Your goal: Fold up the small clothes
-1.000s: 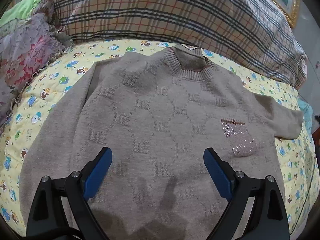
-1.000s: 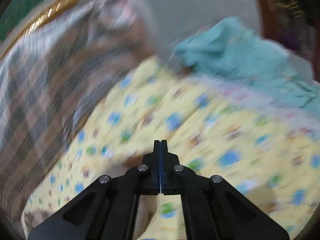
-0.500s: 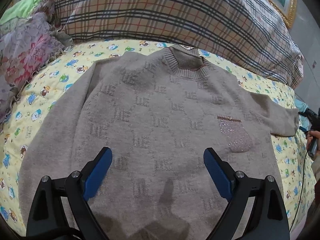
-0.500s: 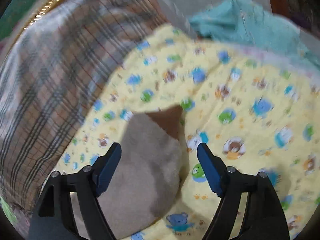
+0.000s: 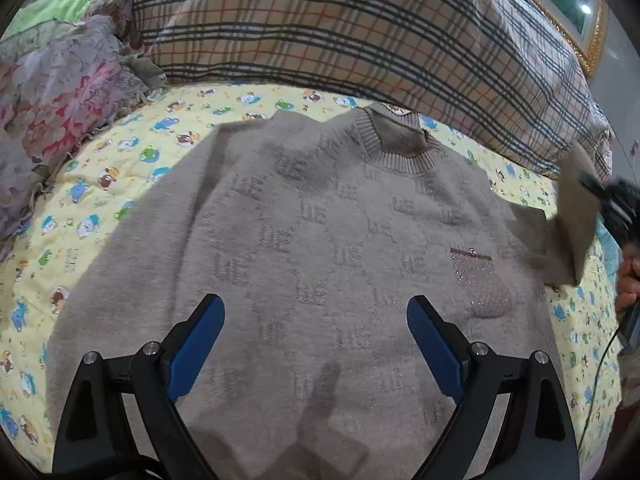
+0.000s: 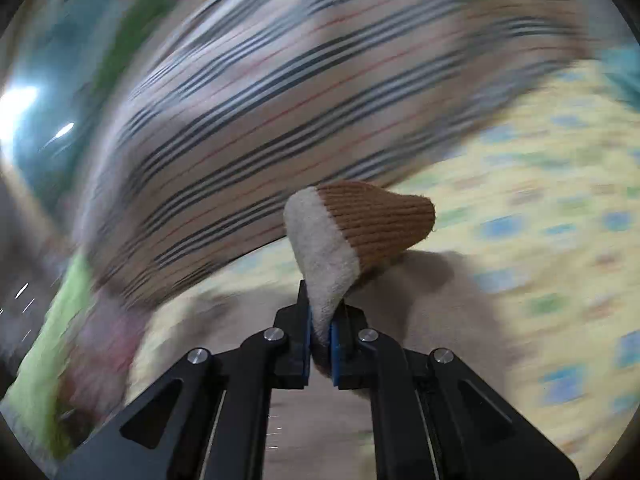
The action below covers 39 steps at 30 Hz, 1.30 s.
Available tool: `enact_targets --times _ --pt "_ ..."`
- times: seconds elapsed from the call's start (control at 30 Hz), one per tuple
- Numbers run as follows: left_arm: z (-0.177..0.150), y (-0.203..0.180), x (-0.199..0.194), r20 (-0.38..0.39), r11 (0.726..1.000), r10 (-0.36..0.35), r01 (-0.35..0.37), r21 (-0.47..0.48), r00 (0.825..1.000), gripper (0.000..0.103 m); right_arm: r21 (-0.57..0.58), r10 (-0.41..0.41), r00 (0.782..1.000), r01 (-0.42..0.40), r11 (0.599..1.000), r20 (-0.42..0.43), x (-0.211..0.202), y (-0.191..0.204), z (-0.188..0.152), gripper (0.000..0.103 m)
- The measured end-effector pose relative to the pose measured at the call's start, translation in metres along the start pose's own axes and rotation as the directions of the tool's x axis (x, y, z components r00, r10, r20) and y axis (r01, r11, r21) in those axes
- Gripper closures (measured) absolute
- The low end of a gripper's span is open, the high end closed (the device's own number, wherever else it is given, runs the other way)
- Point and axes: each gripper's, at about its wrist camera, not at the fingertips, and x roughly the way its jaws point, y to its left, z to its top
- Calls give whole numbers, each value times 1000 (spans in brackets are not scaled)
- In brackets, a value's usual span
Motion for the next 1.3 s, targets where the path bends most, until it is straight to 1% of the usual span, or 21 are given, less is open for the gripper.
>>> enact_targets --times 0.03,0.1,0.13,0.17,0.2,0.23,0.3,0.4,0.53,0.67,0.73,0.77,0.8,0.83,0.87,0.93,1.0,1.03,1.1,1.27,1.3 --pt "0 2 -3 4 1000 1 -1 -2 1000 10 -22 48 998 -49 999 -34 19 30 -11 95" --pt "1 6 -8 6 1000 -4 4 -7 1000 10 -79 132 983 -143 987 -131 57 80 -34 86" --pt "1 8 -10 7 1000 -9 9 -10 1000 10 -76 180 965 -197 977 -193 74 97 -47 80" --pt "2 10 -11 8 1000 -12 12 -12 1000 10 -51 251 935 -272 961 -251 89 111 -61 64" --pt "3 11 -11 5 1000 -17 17 -14 1000 10 -28 298 909 -320 947 -291 97 121 -73 55" --pt "3 12 -10 0 1000 -23 23 -18 1000 10 -28 304 903 -327 944 -302 100 126 -81 53" --pt "5 12 -3 -17 998 -57 56 -38 998 10 -45 281 913 -307 951 -297 94 126 -92 52" --pt "9 5 20 -63 995 -81 77 -61 995 10 -20 252 928 -268 963 -274 70 101 -97 52" --pt "22 -10 53 -106 981 -153 138 -137 983 10 -4 127 968 -131 991 -215 38 49 -87 52" --pt "36 -28 95 -181 970 -151 111 -215 972 10 44 82 985 -76 996 -153 13 17 -84 52" --pt "39 -29 110 -178 959 -155 105 -263 972 19 46 63 990 -57 997 -129 7 17 -83 52" --pt "41 -28 117 -157 952 -171 122 -281 973 48 56 58 992 -52 997 -114 0 11 -83 52" --pt "45 -30 122 -154 953 -187 141 -269 970 86 68 55 993 -48 997 -107 -5 6 -83 52" --pt "48 -33 123 -157 962 -175 135 -238 972 93 79 50 994 -42 996 -99 -9 3 -82 52" --pt "49 -36 123 -149 968 -163 129 -215 975 94 87 45 995 -37 996 -90 -13 -1 -82 52" --pt "55 -38 101 -62 972 -189 177 -156 980 97 98 32 997 -24 995 -74 -16 -6 -80 52" --pt "63 -31 80 0 972 -189 187 -140 982 97 101 13 998 -6 995 -67 -17 -9 -77 52" --pt "66 -18 63 67 974 -169 177 -140 983 97 108 4 998 3 994 -64 -18 -13 -74 52" --pt "72 3 52 126 983 -99 117 -142 987 97 118 -7 998 15 993 -60 -19 -19 -68 52" --pt "65 37 66 97 985 -62 77 -152 993 96 129 -55 993 69 989 -103 2 -31 -58 52" --pt "62 40 68 97 982 -79 94 -163 992 96 127 -64 991 79 989 -114 9 -32 -56 52"
